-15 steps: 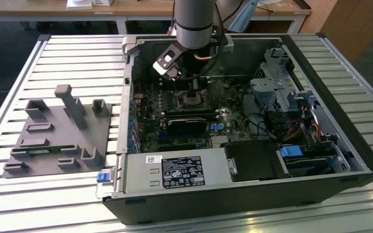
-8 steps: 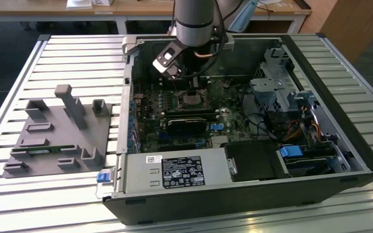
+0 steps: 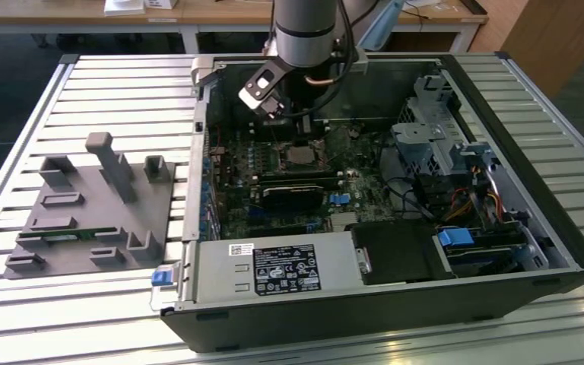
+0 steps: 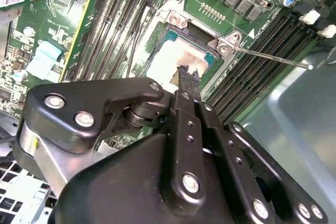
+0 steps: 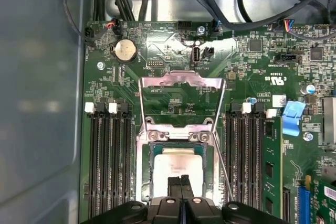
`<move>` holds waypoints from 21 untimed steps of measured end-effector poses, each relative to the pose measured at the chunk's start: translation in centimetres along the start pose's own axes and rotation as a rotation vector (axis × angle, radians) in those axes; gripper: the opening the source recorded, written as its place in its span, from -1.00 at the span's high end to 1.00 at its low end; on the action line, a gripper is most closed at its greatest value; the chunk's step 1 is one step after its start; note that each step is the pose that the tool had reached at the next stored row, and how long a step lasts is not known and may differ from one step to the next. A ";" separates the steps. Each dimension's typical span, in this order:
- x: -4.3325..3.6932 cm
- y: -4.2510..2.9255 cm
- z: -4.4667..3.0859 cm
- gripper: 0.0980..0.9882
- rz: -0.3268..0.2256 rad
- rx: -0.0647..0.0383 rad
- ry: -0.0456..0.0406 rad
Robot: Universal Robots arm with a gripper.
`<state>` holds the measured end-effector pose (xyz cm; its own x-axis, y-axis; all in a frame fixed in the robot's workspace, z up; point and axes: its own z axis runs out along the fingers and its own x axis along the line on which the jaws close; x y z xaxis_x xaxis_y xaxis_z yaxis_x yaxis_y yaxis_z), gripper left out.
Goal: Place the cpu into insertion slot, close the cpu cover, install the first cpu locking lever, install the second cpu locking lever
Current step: 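Close the cpu cover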
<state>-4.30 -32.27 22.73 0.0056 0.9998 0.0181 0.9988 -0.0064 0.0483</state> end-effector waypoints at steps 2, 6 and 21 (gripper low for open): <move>0.01 0.02 -0.33 0.98 0.000 0.000 0.0001; 0.02 0.05 -1.10 0.98 0.000 0.000 0.0000; -0.34 0.66 -1.22 0.98 0.000 0.000 0.0000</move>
<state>-3.71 -32.63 23.97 0.0056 0.9998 0.0181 0.9988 -0.0065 0.0482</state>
